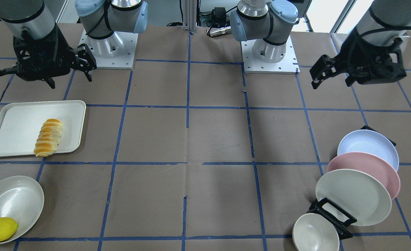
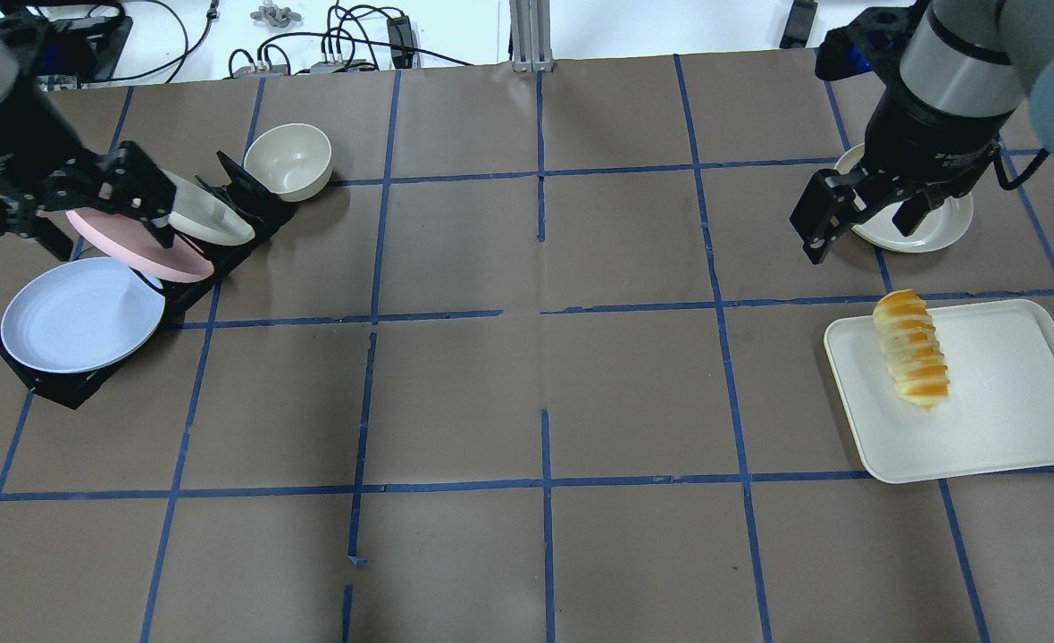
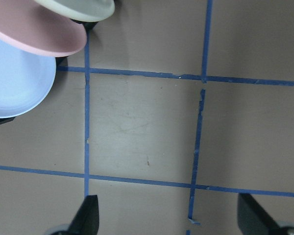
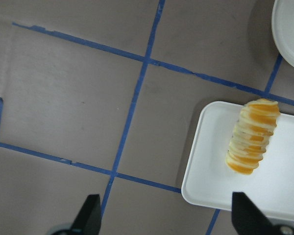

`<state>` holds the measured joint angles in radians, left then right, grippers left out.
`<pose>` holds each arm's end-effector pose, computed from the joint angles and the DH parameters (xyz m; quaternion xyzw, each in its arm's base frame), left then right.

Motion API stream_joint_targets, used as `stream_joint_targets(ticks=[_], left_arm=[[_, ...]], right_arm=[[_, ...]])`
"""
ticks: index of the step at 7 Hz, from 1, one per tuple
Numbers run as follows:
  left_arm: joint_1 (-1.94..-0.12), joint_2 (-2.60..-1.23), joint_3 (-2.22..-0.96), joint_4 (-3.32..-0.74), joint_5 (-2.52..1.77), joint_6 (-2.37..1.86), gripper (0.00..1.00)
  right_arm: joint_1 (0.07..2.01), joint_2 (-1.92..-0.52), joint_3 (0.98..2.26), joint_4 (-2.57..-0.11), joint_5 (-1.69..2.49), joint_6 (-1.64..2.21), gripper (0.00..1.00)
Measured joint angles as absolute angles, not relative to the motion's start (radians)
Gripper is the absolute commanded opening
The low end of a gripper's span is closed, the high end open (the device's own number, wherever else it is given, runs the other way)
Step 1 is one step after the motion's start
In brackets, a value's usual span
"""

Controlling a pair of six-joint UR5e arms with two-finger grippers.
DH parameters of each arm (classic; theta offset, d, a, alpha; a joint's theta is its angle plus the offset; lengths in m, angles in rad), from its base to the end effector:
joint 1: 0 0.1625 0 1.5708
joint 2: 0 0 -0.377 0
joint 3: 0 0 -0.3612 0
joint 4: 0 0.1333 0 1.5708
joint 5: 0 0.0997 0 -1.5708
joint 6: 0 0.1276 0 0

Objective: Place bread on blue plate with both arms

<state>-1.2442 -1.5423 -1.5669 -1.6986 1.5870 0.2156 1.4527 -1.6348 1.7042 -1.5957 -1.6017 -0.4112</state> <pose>0.0160 -0.4563 0.4145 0.0550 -0.9973 -0.0481 0.0050 0.0778 -0.4424 0.3818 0.1463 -0.9889 -0.0255 0.0091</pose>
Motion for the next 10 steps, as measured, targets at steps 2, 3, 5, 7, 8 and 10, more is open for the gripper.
stream_joint_targets(ticks=[2, 3, 5, 7, 8, 10], left_arm=[[-1.042, -1.588, -1.553, -1.713, 1.568, 0.409, 1.0], [-0.962, -1.633, -1.543, -1.713, 1.566, 0.486, 1.0], [-0.822, -1.781, -1.516, -1.711, 1.559, 0.608, 0.99], [-0.776, -1.947, -1.402, -1.711, 1.559, 0.682, 1.0], [-0.772, -2.034, -1.321, -1.712, 1.559, 0.706, 0.99], [-0.797, -2.21, -1.178, -1.712, 1.557, 0.725, 0.99]], right_arm=[[1.27, -1.668, 1.908, -1.762, -1.602, -0.476, 0.91], [1.166, -1.67, 2.012, -1.876, -1.597, -0.541, 0.99], [1.033, -1.639, 2.187, -2.133, -1.573, -0.67, 0.98], [0.997, -1.502, 2.208, -2.222, -1.54, -0.699, 0.89], [0.993, -1.461, 2.203, -2.288, -1.537, -0.7, 0.89], [0.992, -1.437, 2.201, -2.403, -1.534, -0.69, 0.87]])
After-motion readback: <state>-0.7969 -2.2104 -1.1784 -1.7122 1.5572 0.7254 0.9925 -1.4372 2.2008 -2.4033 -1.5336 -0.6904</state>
